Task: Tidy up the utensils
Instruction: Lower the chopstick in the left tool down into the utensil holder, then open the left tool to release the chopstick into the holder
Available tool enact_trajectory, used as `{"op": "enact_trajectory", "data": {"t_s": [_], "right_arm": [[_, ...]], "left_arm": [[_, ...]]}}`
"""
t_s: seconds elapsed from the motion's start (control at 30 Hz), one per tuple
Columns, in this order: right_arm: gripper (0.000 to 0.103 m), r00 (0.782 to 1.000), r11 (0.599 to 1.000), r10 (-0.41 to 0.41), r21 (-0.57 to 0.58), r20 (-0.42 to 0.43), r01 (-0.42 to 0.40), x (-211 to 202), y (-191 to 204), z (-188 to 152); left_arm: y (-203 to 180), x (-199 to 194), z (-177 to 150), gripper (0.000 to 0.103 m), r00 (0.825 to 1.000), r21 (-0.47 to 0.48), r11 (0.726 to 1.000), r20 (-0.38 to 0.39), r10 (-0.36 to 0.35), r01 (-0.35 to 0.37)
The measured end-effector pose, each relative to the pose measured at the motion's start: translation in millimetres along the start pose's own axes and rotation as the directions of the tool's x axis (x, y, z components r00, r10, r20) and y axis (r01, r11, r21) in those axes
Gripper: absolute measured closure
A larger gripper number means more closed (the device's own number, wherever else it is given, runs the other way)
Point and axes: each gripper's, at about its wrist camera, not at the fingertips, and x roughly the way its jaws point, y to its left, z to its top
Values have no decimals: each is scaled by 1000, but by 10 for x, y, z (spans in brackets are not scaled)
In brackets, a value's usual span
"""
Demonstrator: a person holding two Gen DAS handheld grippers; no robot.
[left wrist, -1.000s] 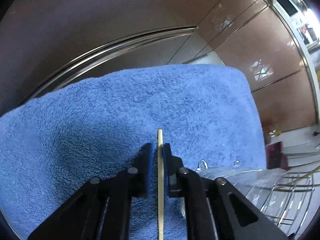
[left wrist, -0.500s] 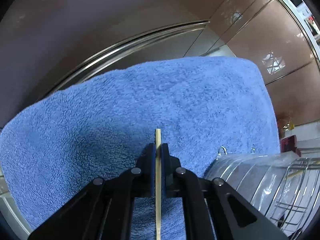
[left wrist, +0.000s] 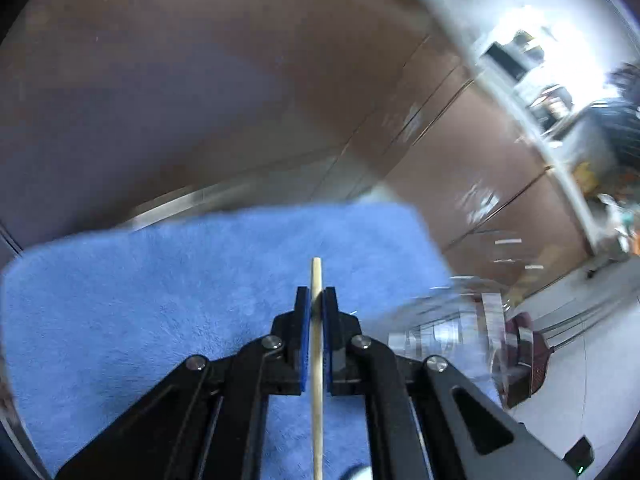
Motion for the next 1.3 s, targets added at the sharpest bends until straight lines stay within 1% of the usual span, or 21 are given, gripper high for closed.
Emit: {"op": "enact_trajectory", "data": {"t_s": [0.03, 0.1, 0.13, 0.17, 0.23, 0.3, 0.33, 0.4, 0.5, 0.57, 0.63, 0.7, 0.77, 0.8, 0.83, 0.87, 0.93, 1.03, 1.13, 1.2, 1.3], "right_arm": [[49, 1000, 1000, 2, -1, 4, -2, -16, 10, 5], [49, 1000, 1000, 11, -3, 11, -11, -46, 47, 3], [49, 1000, 1000, 15, -4, 12, -15, -51, 62, 7], [49, 1000, 1000, 20, -7, 15, -20, -54, 87, 4], [48, 1000, 1000, 27, -12, 15, -27, -50, 113, 2], [48, 999, 999, 37, -12, 14, -37, -31, 141, -2], [48, 999, 999, 45, -11, 13, -45, -19, 156, -3], [48, 999, 999, 53, -11, 13, -52, -4, 173, -10], [48, 998, 998, 63, -11, 12, -63, 27, 196, -7], [47, 998, 998, 66, -13, 13, -66, 40, 206, -9], [47, 998, 998, 67, -18, 12, -67, 48, 212, -12], [46, 998, 998, 68, -19, 14, -67, 43, 208, -14], [46, 997, 998, 69, -17, 19, -69, 30, 202, -6], [46, 997, 997, 70, -16, 21, -70, 18, 199, 2], [45, 997, 997, 70, -16, 23, -69, 8, 198, 10], [45, 997, 997, 70, -17, 26, -70, -14, 204, 16], [45, 997, 997, 74, -21, 32, -74, -66, 223, 28], [45, 996, 996, 79, -38, 44, -78, -203, 290, 45], [44, 993, 994, 95, -58, 64, -91, -413, 361, 88], [44, 990, 992, 106, -74, 92, -100, -625, 424, 136], [43, 985, 990, 111, -98, 131, -98, -909, 509, 200]], "left_arm": [[-71, -190, -13, 98, 998, 17, 1000, 59, -22, 21], [-201, -594, 40, 98, 981, 51, 997, 184, -63, 55], [-320, -825, 50, 98, 959, 71, 994, 269, -94, 78], [-402, -964, 59, 98, 940, 85, 993, 324, -105, 81], [-608, -1251, 62, 98, 877, 124, 991, 467, -111, 59], [-791, -1385, 54, 98, 820, 138, 990, 562, -104, 31], [-890, -1399, 47, 98, 791, 138, 990, 602, -106, 27], [-1055, -1396, 32, 98, 752, 135, 991, 653, -92, 4], [-1212, -1262, -37, 98, 688, 131, 989, 724, -47, -70], [-1335, -1056, -149, 98, 661, 128, 985, 751, -18, -118], [-1381, -802, -261, 98, 657, 134, 977, 754, 7, -164], [-1333, -661, -377, 97, 663, 137, 973, 748, 21, -185], [-1262, -532, -445, 92, 695, 161, 966, 718, 26, -201], [-1236, -514, -466, 84, 714, 171, 965, 700, 22, -198], [-1201, -505, -488, 80, 732, 179, 966, 681, 16, -189], [-1184, -543, -524, 75, 744, 186, 967, 668, 4, -173], [-1181, -700, -582, 71, 755, 201, 967, 656, -14, -157], [-1151, -1007, -610, 66, 761, 217, 966, 648, -32, -144], [-1077, -1485, -624, 58, 758, 221, 967, 650, -51, -125], [-1017, -1858, -641, 48, 755, 229, 966, 653, -59, -122], [-931, -2263, -691, 43, 756, 235, 963, 652, -57, -130]]}}
